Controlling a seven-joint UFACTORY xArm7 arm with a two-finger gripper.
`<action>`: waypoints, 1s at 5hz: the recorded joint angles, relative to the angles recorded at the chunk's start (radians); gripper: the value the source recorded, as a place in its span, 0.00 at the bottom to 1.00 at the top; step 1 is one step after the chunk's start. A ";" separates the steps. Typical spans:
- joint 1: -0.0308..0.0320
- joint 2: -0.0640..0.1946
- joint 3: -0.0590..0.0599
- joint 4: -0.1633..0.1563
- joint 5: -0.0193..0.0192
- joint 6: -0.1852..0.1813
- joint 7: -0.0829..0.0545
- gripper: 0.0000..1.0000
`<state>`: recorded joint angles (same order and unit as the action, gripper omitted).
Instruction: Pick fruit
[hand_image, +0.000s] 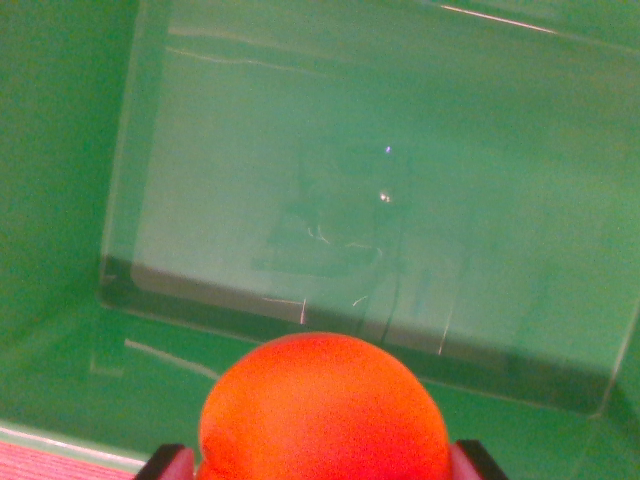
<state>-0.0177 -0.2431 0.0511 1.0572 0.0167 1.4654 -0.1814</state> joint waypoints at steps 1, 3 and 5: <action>0.0000 0.000 0.000 0.000 0.0000 0.000 0.000 1.00; -0.0001 -0.012 0.000 0.017 0.0005 0.029 0.000 1.00; -0.0002 -0.022 0.000 0.030 0.0009 0.051 -0.001 1.00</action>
<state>-0.0179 -0.2648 0.0507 1.0868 0.0176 1.5168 -0.1821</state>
